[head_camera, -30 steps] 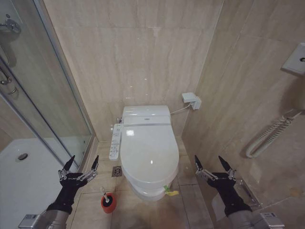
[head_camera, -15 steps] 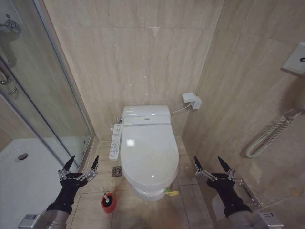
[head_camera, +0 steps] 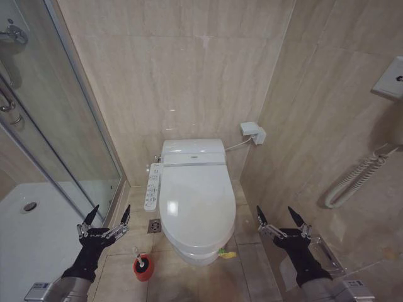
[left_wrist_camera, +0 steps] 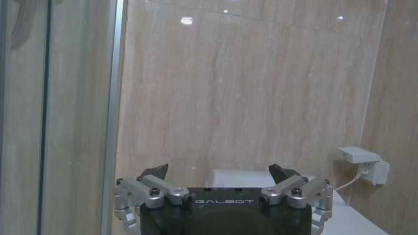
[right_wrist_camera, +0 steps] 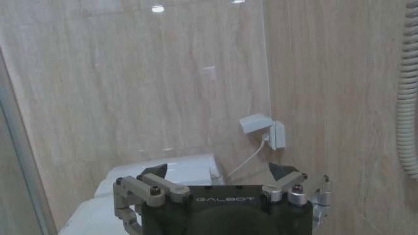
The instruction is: Open the toilet lid, clean the toilet bowl with a toilet brush, close the toilet lid, and flush.
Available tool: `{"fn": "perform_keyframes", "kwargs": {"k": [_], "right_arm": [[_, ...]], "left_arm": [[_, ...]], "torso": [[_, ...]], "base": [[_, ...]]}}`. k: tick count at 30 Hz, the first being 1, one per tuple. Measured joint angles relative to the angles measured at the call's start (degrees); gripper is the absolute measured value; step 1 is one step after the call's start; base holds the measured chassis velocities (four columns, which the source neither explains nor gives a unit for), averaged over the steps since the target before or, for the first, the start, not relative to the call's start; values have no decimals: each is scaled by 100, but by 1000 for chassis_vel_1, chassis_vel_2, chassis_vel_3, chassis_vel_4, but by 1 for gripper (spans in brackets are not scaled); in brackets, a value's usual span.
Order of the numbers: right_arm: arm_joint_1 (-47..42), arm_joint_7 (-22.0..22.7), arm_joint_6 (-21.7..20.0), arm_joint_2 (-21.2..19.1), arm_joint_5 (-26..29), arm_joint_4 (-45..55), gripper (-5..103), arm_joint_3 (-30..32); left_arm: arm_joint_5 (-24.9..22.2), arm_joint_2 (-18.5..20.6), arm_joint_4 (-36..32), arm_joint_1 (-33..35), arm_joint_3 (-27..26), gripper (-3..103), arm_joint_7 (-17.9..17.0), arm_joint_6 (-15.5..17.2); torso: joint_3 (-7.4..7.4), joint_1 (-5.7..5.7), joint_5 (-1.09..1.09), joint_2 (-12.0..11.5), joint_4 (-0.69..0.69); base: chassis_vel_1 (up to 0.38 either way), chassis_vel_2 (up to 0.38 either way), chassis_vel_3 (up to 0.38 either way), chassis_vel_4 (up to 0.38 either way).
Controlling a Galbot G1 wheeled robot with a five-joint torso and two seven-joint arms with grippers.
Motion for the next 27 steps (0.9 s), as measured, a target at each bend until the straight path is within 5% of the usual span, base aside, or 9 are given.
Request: {"fn": "perform_keyframes", "kwargs": {"k": [27], "right_arm": [[0,0,3,0,-1,0,100,0]], "left_arm": [[0,0,0,0,0,100,0,0]], "torso": [[0,0,0,0,0]], "base": [[0,0,0,0]]}}
